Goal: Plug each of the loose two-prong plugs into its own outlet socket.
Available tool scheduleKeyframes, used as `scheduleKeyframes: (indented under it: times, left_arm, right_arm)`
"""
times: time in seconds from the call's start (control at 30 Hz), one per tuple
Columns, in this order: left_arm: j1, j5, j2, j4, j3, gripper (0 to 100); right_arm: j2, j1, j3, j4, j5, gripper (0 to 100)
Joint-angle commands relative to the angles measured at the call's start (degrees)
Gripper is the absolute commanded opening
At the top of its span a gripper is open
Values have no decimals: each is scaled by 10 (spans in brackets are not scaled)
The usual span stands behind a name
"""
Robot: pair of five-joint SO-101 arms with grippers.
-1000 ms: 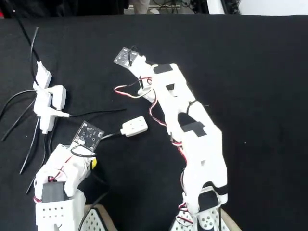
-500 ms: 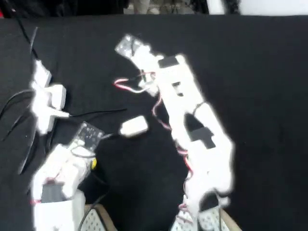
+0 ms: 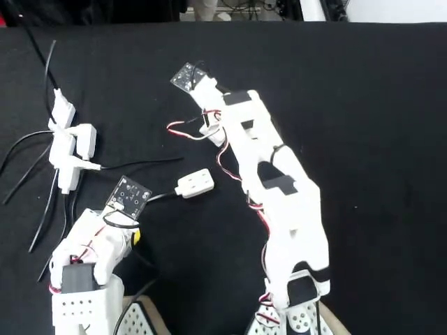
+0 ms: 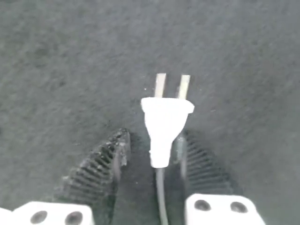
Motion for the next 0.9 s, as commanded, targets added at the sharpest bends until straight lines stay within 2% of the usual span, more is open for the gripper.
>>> scheduleKeyframes:
  times: [0.0, 0.1, 0.27, 0.47, 0.53, 0.6, 0.7, 0.87]
  left_arm:
    - [-4, -3, -4, 0, 1, 253]
    - [-4, -3, -4, 0, 1, 253]
    - [-4, -3, -4, 0, 1, 253]
    - [-4, -3, -4, 0, 1, 253]
    - [-4, -3, -4, 0, 1, 253]
    - [-4, -3, -4, 0, 1, 253]
    - [-2, -3, -4, 0, 1, 253]
    - [0, -3, -4, -2, 1, 253]
  right_arm:
    - [2, 15, -60, 48, -8, 11]
    - [-7, 14, -97, 120, 4, 11]
    - [-44, 14, -146, 230, 120, 12]
    - [-75, 18, -155, 396, 367, 12]
    - [-82, 28, -157, 434, 425, 14]
    - [-91, 40, -152, 440, 454, 16]
    - [-96, 64, -130, 441, 478, 86]
    - [-99, 95, -116, 440, 482, 181]
